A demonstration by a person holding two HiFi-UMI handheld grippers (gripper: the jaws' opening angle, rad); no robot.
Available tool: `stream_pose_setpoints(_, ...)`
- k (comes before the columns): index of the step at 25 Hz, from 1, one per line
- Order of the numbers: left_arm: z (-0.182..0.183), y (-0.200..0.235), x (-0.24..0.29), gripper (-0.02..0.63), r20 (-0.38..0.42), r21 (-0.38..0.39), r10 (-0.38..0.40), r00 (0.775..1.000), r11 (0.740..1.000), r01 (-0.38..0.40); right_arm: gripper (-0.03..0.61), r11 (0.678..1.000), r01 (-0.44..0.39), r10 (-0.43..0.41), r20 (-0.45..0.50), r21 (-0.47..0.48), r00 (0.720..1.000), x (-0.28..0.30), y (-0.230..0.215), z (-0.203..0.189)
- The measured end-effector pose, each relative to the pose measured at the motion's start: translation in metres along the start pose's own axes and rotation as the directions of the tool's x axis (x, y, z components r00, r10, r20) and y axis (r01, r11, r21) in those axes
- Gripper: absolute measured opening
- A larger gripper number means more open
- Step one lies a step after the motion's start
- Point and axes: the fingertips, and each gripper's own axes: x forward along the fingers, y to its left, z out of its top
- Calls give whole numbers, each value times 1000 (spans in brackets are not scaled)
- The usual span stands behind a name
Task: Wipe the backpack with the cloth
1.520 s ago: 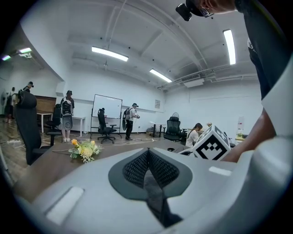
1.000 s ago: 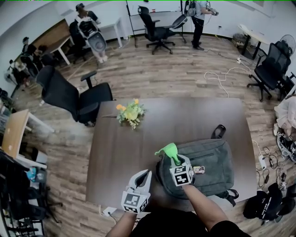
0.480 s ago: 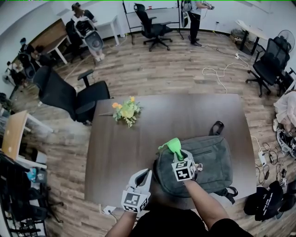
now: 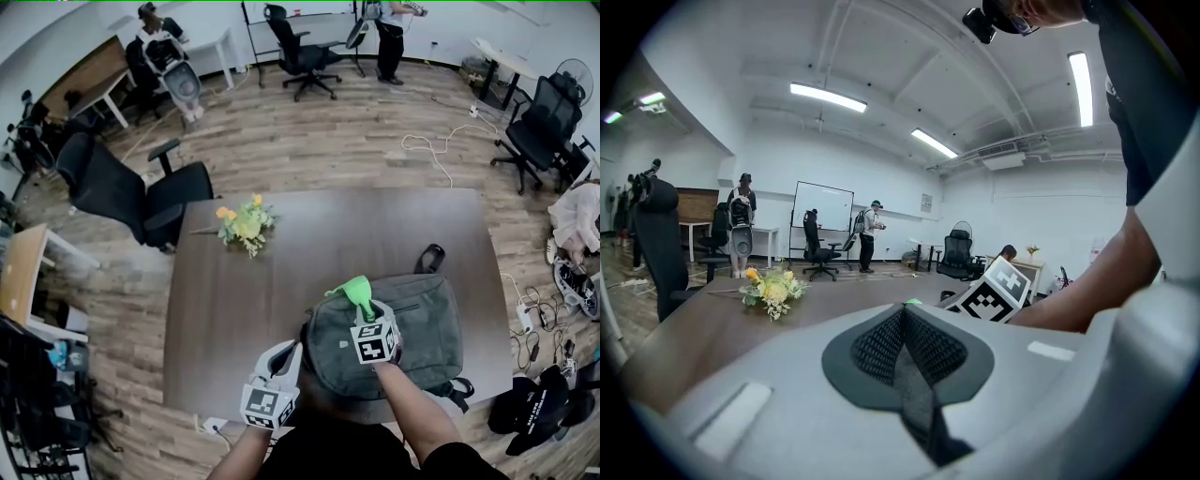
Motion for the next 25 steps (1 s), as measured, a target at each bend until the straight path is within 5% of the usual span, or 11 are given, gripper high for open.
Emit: stream_pose_setpoints(25, 5, -17, 21, 18, 4, 20, -33, 999, 999, 33, 95, 971, 239, -237, -92, 9, 967, -27, -132, -22)
